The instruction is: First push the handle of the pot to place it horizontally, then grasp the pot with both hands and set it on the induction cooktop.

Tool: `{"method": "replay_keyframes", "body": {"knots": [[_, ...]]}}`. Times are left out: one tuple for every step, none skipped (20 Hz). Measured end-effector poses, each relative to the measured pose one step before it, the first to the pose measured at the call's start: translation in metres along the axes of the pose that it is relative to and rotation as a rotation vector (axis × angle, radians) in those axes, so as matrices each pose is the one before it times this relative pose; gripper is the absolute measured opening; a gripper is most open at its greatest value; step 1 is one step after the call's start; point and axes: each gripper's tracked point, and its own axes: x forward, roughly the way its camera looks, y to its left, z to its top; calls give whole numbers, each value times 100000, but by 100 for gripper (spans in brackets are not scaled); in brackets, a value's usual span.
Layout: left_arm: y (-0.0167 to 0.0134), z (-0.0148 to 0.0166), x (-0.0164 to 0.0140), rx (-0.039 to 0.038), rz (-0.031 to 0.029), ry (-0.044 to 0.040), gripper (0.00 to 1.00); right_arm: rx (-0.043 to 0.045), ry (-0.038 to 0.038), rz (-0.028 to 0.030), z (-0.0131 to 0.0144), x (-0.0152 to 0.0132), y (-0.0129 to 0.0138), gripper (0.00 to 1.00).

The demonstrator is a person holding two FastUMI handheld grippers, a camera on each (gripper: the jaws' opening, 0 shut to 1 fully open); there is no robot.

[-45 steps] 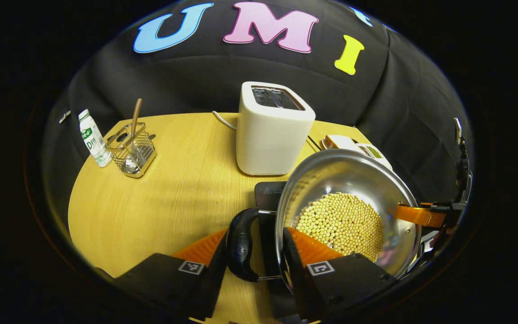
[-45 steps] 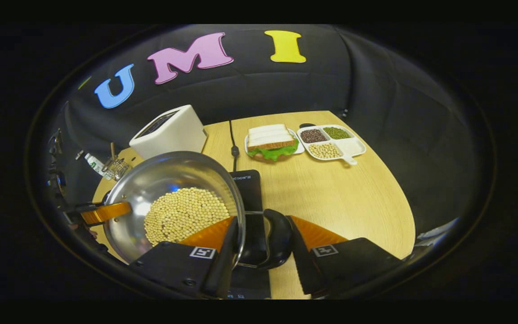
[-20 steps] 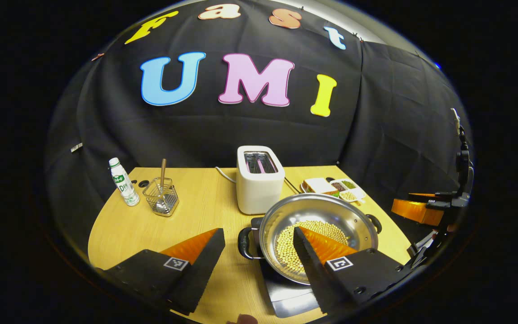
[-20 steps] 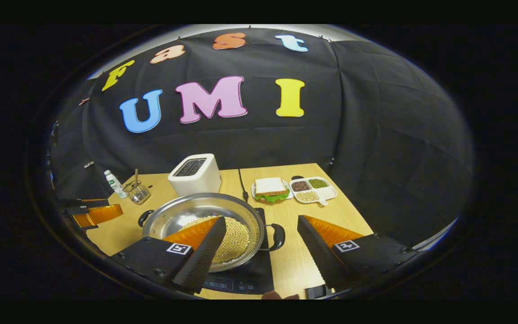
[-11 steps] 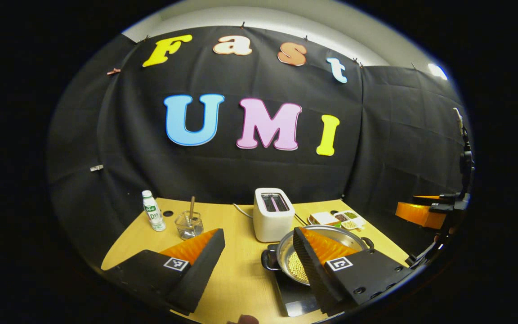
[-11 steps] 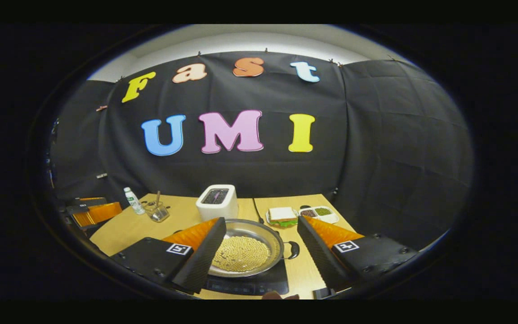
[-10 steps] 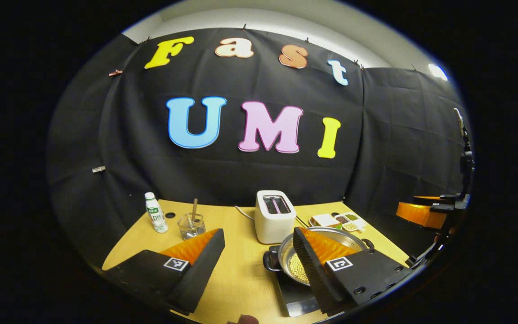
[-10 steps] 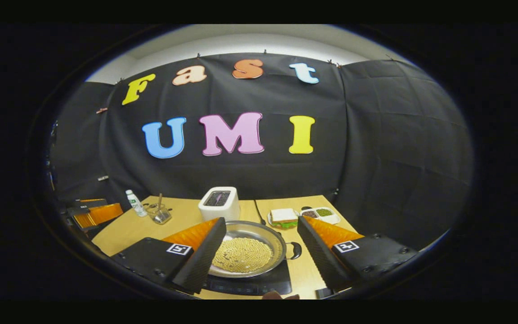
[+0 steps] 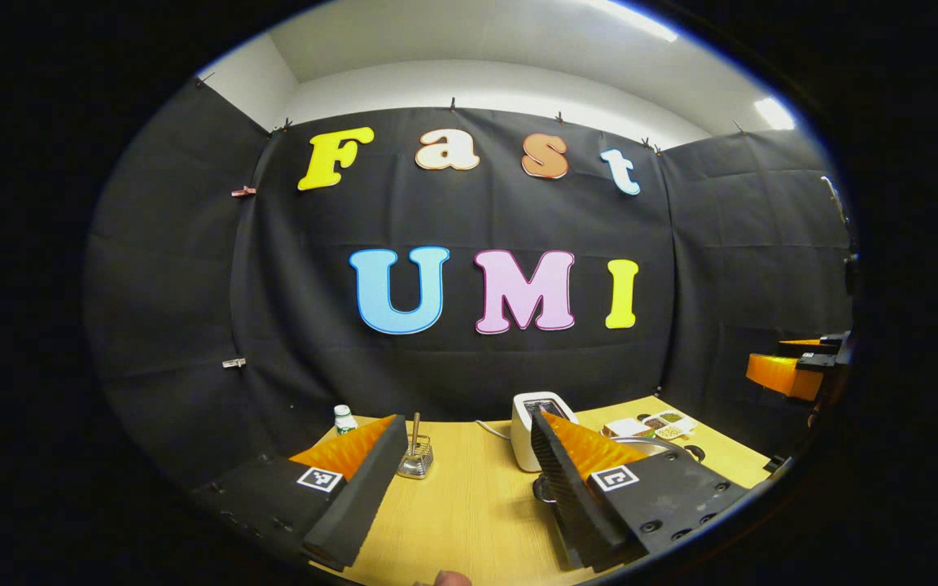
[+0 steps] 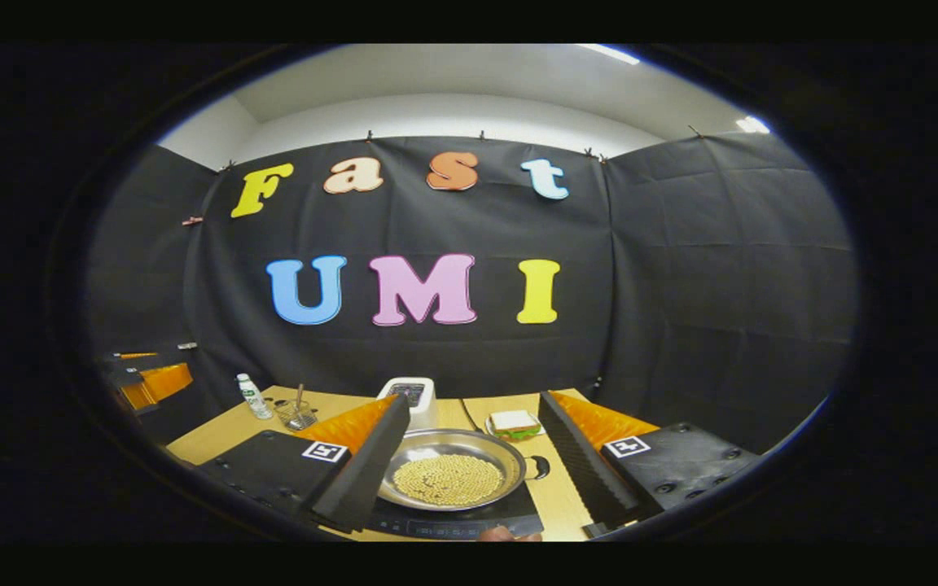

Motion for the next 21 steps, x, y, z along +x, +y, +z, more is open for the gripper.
{"method": "replay_keyframes", "body": {"knots": [[110,-295,-372,-1487,553,576,95,-196,-1365,-552,235,-612,13,98],[42,-134,-300,-1173,350,215,95,-399,-1291,-418,262,-518,-33,98],[159,-78,-288,-867,200,-29,93,-704,-521,-481,-2,-378,-83,98],[91,-113,-234,-426,345,390,95,-71,369,302,-141,-267,31,98],[201,-260,-310,-205,645,791,95,-14,1257,322,-346,-248,270,98],[161,-236,-183,-283,116,530,95,-541,606,272,-201,-188,-16,98],[39,-42,-183,-505,-178,-167,95,-974,-377,-546,98,123,-378,98],[233,-66,-15,-609,399,474,95,-407,-26,-113,-5,56,-13,98],[459,-341,-82,-522,1245,774,95,58,-67,490,8,51,292,98],[391,-188,-83,-634,1045,806,95,281,357,773,14,55,228,98],[154,-92,-60,-590,558,253,95,64,-62,440,15,120,98,98],[150,119,-8,-181,469,-105,95,-277,44,199,-6,129,-12,98],[194,-96,25,342,469,-85,98,-208,155,154,-83,83,15,98],[120,135,30,448,442,-157,97,-150,513,46,-152,7,-28,98],[-3,22,140,72,198,-151,95,-373,108,227,-59,26,73,98],[-82,84,-52,-51,-139,-139,95,-493,-154,70,-46,-38,-16,98],[-94,-3,49,113,-106,-296,95,-529,-436,121,148,21,-79,98],[-65,92,7,209,-402,-258,98,-585,-3,-106,-61,-40,-97,98],[-119,53,-26,438,-338,-274,95,-94,246,-112,-123,-98,-51,98],[-109,122,23,679,-354,-269,95,112,160,-198,-11,-50,-77,98],[-70,106,34,718,-118,-395,95,109,64,21,-6,14,36,98]]}}
